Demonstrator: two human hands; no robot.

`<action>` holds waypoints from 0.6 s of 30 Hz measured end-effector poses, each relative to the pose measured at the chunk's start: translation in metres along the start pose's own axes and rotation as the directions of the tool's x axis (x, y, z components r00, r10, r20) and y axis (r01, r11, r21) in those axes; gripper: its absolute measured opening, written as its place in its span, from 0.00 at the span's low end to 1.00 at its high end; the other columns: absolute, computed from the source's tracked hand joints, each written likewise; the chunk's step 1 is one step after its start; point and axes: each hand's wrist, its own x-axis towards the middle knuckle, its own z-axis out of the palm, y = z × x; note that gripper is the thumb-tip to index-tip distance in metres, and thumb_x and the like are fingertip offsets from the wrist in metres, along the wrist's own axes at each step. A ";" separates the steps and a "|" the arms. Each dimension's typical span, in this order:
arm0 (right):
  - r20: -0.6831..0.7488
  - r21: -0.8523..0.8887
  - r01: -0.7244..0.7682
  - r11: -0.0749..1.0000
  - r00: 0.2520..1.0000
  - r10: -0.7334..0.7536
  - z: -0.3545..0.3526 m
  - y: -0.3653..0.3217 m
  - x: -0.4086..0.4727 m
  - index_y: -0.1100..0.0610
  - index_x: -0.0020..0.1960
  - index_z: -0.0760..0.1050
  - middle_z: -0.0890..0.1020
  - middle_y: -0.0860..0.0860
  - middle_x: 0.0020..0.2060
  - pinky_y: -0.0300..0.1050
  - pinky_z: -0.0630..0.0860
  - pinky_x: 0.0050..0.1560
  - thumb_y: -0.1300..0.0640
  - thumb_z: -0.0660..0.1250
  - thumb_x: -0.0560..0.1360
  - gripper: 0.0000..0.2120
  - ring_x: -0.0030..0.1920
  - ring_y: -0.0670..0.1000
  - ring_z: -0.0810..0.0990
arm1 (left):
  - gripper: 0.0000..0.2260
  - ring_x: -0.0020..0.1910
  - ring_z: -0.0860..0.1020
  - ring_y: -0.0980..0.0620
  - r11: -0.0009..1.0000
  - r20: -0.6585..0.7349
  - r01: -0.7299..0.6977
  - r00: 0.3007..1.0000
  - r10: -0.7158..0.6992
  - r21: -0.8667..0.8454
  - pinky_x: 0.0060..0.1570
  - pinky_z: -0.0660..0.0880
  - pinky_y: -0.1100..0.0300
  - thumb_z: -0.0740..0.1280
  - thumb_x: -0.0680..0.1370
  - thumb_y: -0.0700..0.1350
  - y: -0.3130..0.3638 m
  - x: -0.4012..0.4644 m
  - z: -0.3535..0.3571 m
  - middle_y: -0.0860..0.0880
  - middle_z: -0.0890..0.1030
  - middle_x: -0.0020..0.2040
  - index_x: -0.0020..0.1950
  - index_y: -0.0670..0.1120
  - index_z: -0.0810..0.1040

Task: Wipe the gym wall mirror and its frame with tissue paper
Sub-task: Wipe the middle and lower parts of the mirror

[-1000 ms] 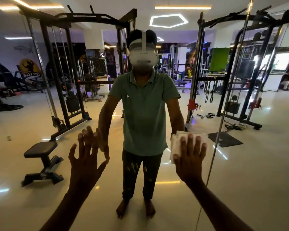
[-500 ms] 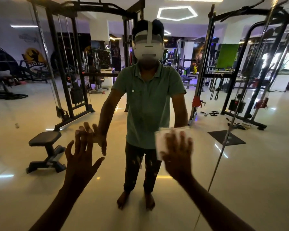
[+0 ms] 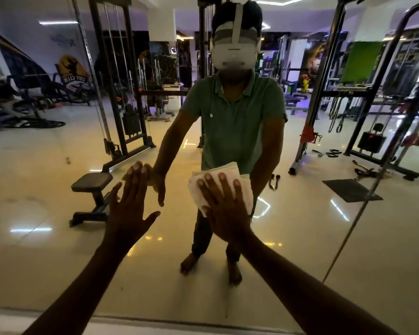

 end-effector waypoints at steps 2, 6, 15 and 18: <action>-0.061 -0.019 -0.071 0.997 0.996 0.069 -0.012 0.039 -0.013 0.54 0.86 0.47 0.47 0.56 0.85 0.67 0.39 0.82 0.46 0.61 0.84 0.37 0.84 0.61 0.42 | 0.54 0.84 0.49 0.39 0.999 0.002 -0.026 1.000 0.026 0.026 0.77 0.55 0.35 0.77 0.71 0.60 -0.006 0.001 -0.002 0.39 0.49 0.85 0.84 0.40 0.48; -0.171 0.002 -0.474 0.880 0.867 0.468 -0.022 0.062 -0.003 0.56 0.86 0.45 0.42 0.56 0.85 0.71 0.45 0.81 0.45 0.58 0.83 0.38 0.84 0.64 0.44 | 0.55 0.82 0.51 0.34 0.998 -0.026 0.062 0.998 -0.061 0.021 0.75 0.57 0.31 0.75 0.70 0.65 -0.027 0.001 -0.002 0.35 0.52 0.83 0.84 0.39 0.51; -0.108 0.026 -0.061 0.998 0.992 0.063 0.012 -0.086 0.080 0.55 0.84 0.57 0.51 0.57 0.84 0.67 0.37 0.81 0.46 0.54 0.86 0.29 0.84 0.62 0.44 | 0.63 0.83 0.46 0.35 1.000 -0.028 0.019 0.999 -0.019 0.025 0.78 0.45 0.36 0.82 0.64 0.62 -0.047 0.002 0.003 0.35 0.47 0.84 0.84 0.39 0.49; -0.036 0.021 0.088 0.996 0.995 -0.088 0.010 -0.096 0.088 0.52 0.84 0.55 0.50 0.54 0.84 0.63 0.35 0.81 0.45 0.53 0.86 0.28 0.84 0.59 0.41 | 0.61 0.83 0.47 0.35 0.998 -0.024 -0.020 0.999 0.022 0.067 0.79 0.38 0.38 0.82 0.64 0.63 -0.053 -0.001 -0.001 0.35 0.48 0.84 0.83 0.37 0.52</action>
